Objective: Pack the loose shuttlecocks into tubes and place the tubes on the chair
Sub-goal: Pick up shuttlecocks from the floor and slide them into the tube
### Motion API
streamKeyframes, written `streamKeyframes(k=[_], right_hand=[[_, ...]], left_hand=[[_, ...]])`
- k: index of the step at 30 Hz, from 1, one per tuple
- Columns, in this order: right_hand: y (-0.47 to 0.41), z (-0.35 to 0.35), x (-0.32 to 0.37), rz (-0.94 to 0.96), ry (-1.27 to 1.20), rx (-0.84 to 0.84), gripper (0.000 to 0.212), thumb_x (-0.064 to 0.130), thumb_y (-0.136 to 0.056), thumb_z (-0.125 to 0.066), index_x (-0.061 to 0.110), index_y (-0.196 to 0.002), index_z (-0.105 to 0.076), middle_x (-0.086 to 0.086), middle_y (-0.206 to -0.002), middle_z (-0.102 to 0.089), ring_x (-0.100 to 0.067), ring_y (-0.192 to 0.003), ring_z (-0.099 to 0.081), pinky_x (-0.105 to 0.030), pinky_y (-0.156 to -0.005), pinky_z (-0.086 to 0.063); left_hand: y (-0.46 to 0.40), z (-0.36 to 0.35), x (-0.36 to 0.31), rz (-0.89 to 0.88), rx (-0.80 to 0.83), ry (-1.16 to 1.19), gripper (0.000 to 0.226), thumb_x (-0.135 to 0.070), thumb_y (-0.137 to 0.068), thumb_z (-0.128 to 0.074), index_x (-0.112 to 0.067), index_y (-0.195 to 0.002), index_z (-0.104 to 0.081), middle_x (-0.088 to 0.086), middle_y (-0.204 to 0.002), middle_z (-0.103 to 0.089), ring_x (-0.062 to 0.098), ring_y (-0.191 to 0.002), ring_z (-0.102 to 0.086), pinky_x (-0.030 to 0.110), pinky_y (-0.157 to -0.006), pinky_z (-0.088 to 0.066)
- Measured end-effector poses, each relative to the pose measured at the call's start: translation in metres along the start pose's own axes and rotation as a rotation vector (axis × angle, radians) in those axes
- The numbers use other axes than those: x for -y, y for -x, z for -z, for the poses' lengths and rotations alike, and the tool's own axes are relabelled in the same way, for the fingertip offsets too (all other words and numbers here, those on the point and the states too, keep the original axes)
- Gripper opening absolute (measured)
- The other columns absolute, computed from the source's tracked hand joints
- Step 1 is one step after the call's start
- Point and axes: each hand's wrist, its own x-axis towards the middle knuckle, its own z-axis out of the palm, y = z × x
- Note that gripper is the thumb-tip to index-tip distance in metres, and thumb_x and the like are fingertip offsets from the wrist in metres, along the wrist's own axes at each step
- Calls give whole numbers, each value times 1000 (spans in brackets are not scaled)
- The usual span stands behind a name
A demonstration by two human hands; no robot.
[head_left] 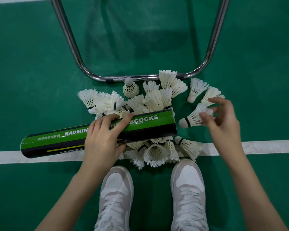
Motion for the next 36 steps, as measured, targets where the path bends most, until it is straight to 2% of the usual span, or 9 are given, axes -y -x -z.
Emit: streamKeyframes(k=[4, 8, 12, 15, 19, 22, 27, 31, 36], right_hand=[[13, -2, 15, -1, -154, -22, 41, 14, -88, -63, 50, -102, -46, 14, -91, -53, -12, -83, -58, -39, -82, -52], [25, -19, 23, -61, -275, 36, 33, 11, -90, -60, 37, -107, -48, 11, -88, -58, -1, -78, -62, -19, -75, -51], [40, -36, 32, -82, -373, 122, 23, 24, -91, -53, 30, -112, -48, -1, -78, -63, -18, -70, -60, -24, -74, -48], [45, -41, 37, -104, -435, 151, 34, 33, -84, -55, 29, -116, -45, 12, -68, -60, 0, -67, -55, -13, -70, -44], [44, -45, 36, -160, -424, 192, 69, 13, -69, -78, 39, -118, -38, 10, -96, -66, -5, -89, -64, -23, -81, -52], [46, -51, 40, -140, -309, 182, 85, 19, -64, -85, 55, -119, -31, -10, -125, -56, -22, -117, -55, -47, -102, -43], [46, -58, 44, -119, -288, 205, 87, 6, -71, -78, 63, -113, -27, -6, -110, -65, -9, -92, -66, -41, -97, -48], [45, -56, 47, -125, -312, 191, 87, 1, -72, -76, 59, -114, -26, 0, -99, -67, -7, -86, -67, -32, -91, -50], [45, -55, 44, -162, -362, 197, 87, -2, -72, -76, 61, -112, -31, -4, -96, -68, -13, -87, -68, -43, -93, -50]], left_hand=[[0, -1, -1, -4, -4, 15, 90, -18, -57, -85, -31, -137, -44, 10, -113, -55, 33, -98, -52, 46, -89, -41], [0, 1, -2, -8, -14, 27, 89, -17, -59, -85, -31, -137, -44, 11, -112, -55, 33, -97, -53, 46, -89, -42], [1, 1, -1, -10, -18, 23, 88, -18, -59, -85, -30, -136, -45, 11, -112, -55, 33, -97, -53, 47, -89, -42], [0, 1, 1, 0, -7, 18, 89, -19, -59, -85, -31, -137, -44, 11, -113, -55, 33, -98, -53, 47, -90, -41], [0, 2, 0, 2, -11, 32, 86, -18, -61, -82, -31, -137, -43, 11, -113, -54, 33, -98, -52, 46, -90, -40], [0, 2, 0, -2, -18, 31, 86, -18, -61, -82, -30, -137, -44, 10, -113, -54, 33, -97, -52, 46, -89, -40], [1, 5, 0, -10, -25, 32, 84, -18, -62, -81, -30, -137, -44, 11, -112, -54, 33, -96, -52, 46, -89, -40], [0, 4, -1, -6, -13, 45, 86, -18, -61, -82, -29, -137, -45, 11, -112, -54, 33, -97, -52, 46, -89, -40], [1, 2, -1, -18, -10, 39, 90, -18, -59, -84, -30, -138, -43, 11, -113, -54, 33, -98, -52, 46, -90, -40]])
